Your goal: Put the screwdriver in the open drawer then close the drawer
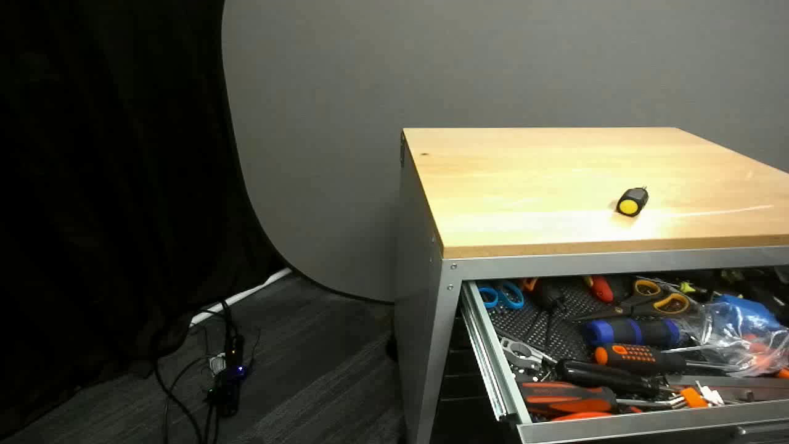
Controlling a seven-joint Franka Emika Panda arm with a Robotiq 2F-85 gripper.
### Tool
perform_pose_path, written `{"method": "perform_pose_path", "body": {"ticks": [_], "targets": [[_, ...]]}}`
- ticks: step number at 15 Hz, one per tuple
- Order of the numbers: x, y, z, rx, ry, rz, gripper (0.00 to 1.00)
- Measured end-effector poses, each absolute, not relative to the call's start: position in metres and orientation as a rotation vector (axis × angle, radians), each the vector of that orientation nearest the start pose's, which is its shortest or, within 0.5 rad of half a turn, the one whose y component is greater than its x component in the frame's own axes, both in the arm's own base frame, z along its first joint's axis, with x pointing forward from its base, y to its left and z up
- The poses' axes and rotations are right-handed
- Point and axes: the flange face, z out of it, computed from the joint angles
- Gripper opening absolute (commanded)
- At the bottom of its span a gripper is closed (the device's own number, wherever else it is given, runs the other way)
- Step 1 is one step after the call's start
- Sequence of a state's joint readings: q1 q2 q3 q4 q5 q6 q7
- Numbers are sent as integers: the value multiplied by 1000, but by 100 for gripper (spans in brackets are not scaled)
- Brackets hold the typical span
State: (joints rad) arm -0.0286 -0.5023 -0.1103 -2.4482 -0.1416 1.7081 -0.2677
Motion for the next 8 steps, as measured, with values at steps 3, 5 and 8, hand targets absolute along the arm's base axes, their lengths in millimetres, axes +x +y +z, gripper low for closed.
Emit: {"method": "perform_pose_path", "body": {"ticks": [3,5,8], "targets": [[365,-66,465,-3144,-290,377,100],[365,-66,466,-3145,-290,375,100],[365,-66,465,-3144,-290,378,100]]}}
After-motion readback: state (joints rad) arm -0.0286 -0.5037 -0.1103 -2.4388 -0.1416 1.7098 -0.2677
